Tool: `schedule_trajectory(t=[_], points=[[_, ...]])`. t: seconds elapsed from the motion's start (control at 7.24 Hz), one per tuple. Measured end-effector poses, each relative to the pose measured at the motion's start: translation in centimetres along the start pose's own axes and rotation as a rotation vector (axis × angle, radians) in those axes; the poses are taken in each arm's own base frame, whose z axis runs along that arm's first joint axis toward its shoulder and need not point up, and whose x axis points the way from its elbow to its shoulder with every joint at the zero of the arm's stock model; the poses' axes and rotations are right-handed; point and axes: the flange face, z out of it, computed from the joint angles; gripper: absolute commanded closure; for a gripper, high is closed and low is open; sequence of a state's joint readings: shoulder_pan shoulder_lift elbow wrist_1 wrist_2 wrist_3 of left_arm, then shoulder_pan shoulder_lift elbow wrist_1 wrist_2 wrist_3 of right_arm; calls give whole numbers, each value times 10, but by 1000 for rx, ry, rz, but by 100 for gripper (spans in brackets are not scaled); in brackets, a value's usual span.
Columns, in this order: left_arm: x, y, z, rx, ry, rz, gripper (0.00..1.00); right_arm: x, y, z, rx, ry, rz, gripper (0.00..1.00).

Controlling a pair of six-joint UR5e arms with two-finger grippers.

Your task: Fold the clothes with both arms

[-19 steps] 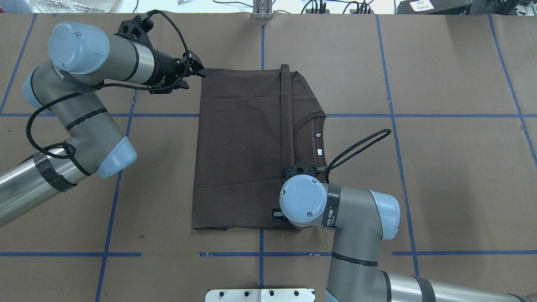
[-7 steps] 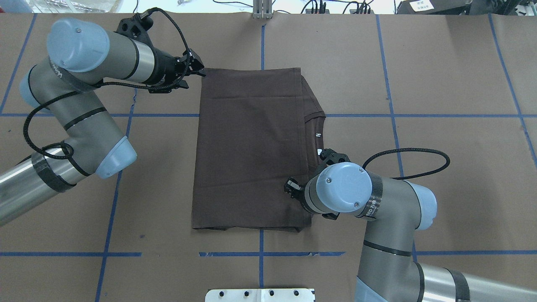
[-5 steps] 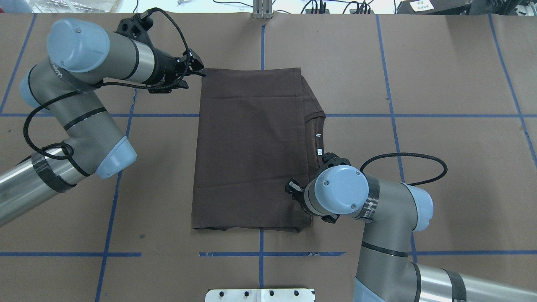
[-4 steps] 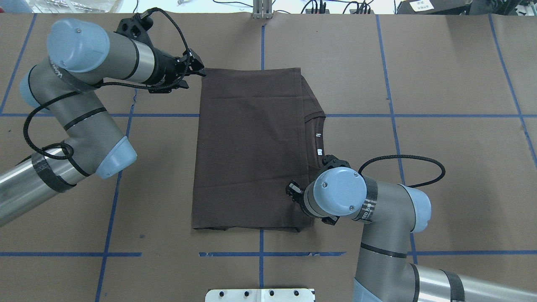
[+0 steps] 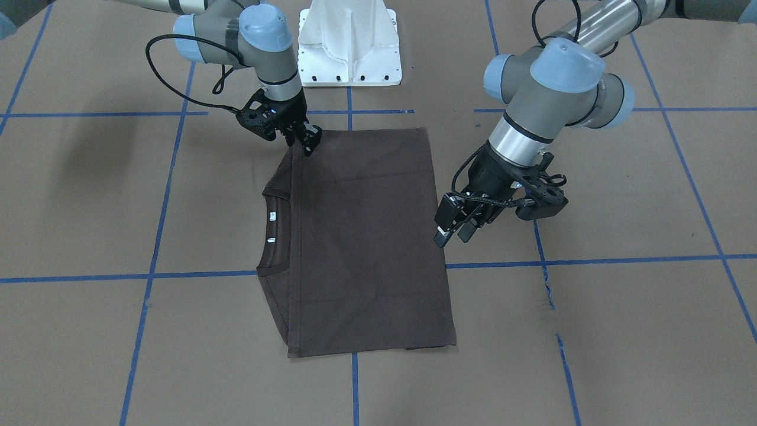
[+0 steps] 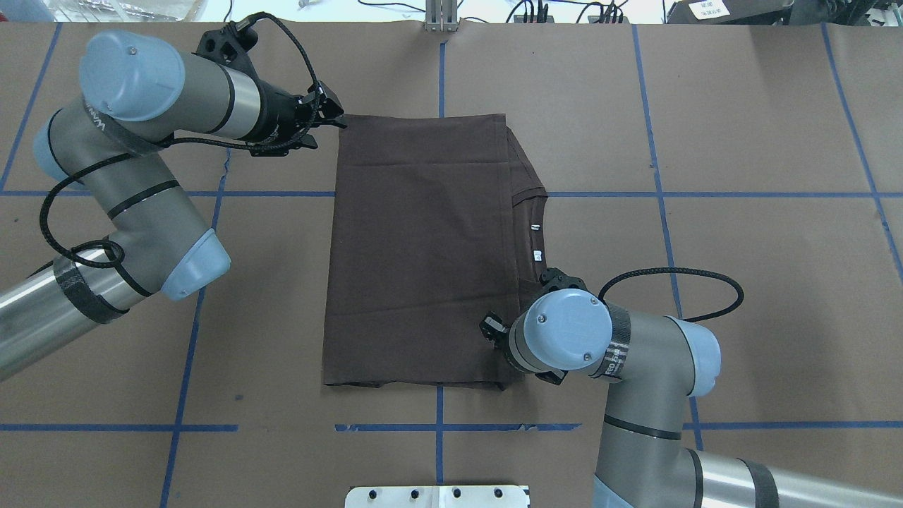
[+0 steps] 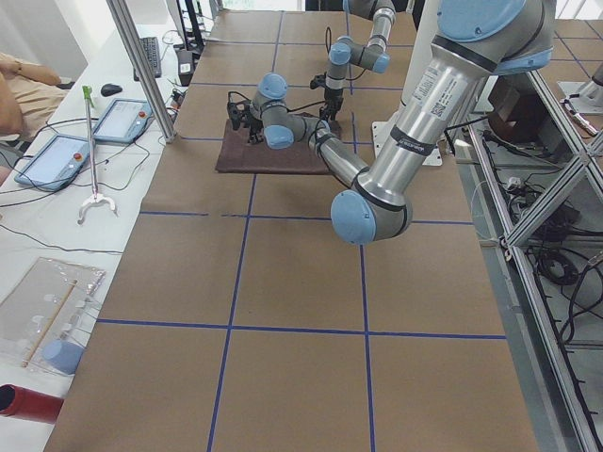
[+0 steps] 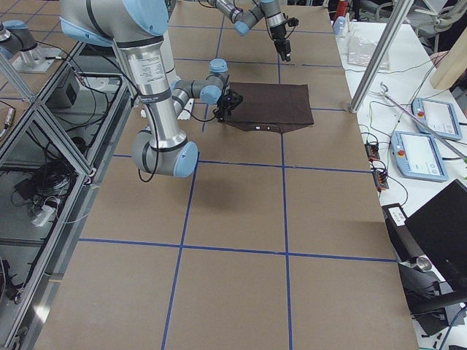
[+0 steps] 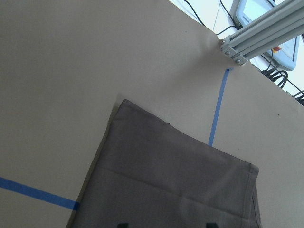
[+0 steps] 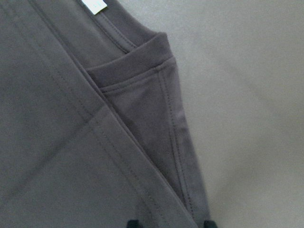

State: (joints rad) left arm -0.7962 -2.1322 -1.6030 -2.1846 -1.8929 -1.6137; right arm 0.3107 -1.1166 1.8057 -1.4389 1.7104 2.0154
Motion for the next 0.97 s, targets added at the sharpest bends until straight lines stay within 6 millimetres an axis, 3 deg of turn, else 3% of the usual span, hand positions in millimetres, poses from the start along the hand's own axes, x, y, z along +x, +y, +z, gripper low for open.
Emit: schedule_trajectory(t=[0.14,0.97], points=[[0,0,0,0,0,0,37,0,1,0,-1,1,0,100],[6,3,-8,0,-9,-3,37,0,4,-6,-13,-5,-6,100]])
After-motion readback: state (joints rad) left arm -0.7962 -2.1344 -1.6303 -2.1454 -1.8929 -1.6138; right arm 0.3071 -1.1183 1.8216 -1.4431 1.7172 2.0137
